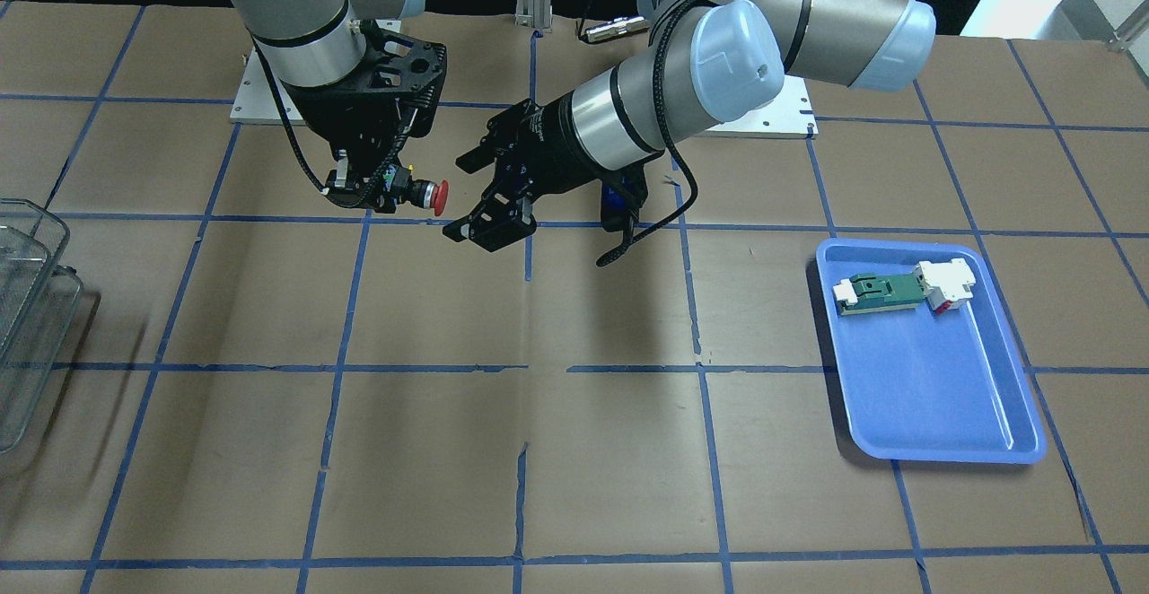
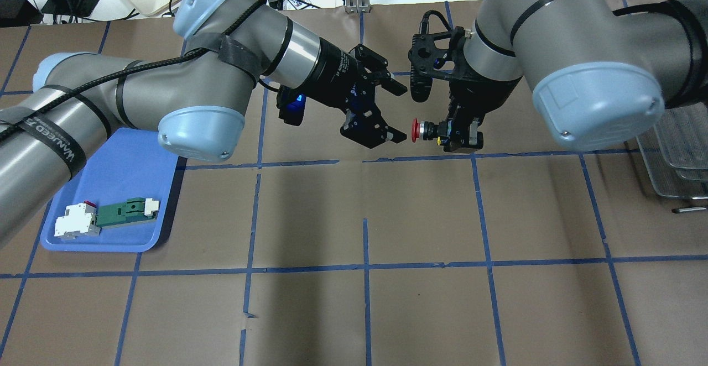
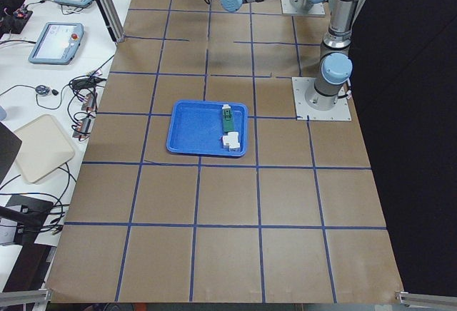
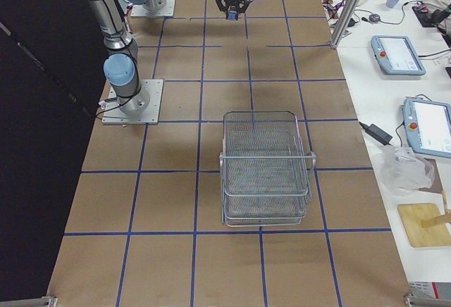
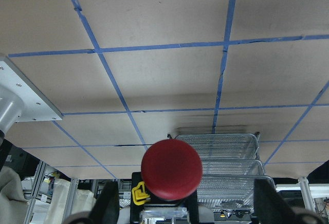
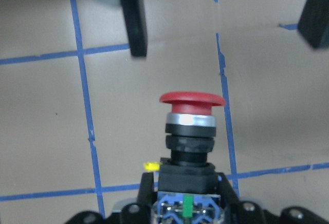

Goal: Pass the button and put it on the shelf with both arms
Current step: 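Carry the button into the mesh basket with the right gripper while the left retracts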

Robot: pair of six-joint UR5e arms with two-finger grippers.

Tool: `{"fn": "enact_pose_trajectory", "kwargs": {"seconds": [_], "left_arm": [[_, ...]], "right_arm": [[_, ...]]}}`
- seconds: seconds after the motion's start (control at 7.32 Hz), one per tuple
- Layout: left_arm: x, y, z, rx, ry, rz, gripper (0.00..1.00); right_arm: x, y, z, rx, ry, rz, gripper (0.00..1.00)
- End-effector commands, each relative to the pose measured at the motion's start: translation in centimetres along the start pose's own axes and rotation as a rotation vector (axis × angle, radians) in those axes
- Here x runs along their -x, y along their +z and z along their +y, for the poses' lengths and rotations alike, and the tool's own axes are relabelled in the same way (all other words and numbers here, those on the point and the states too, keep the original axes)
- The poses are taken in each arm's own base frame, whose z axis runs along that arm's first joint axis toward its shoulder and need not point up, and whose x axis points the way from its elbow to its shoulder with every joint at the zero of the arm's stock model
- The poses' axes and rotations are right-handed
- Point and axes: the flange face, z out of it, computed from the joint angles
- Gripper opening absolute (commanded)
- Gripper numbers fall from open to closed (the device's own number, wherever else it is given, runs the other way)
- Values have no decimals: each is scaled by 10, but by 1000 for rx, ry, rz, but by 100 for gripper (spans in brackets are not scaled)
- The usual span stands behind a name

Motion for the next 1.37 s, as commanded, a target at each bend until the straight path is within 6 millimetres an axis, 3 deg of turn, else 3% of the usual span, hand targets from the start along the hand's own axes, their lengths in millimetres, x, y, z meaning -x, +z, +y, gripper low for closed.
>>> {"fn": "enact_pose_trajectory", "kwargs": {"seconds": [0.0, 0.27, 0.41, 0.55, 0.68, 0.82, 0.96, 1.09, 1.23], "left_arm": [[-26, -55, -50, -136, 47, 110, 91], [-41, -105, -117, -377, 267, 100, 97], [-42, -120, -145, -448, 354, 39, 99], [-37, -137, -170, -549, 465, -72, 100], [-29, -153, -176, -659, 609, -211, 100], [-23, -176, -162, -723, 678, -294, 100], [-16, -204, -141, -742, 758, -397, 100], [-10, -232, -113, -744, 984, -516, 100], [-7, -233, -108, -712, 1022, -564, 100]], "right_arm": [[-26, -3, 58, 109, 42, 24, 0], [-61, -10, 185, 95, 66, 16, 0], [-65, -14, 251, 99, 55, 13, 0], [-65, -15, 304, 104, 2, 6, 0], [-76, -5, 363, 123, 29, 34, 0], [-77, 11, 416, 106, 84, 16, 0], [-91, 9, 455, 144, 36, 78, 0], [-109, 5, 479, 166, 0, 99, 0], [-118, 11, 485, 154, -2, 91, 0]]}}
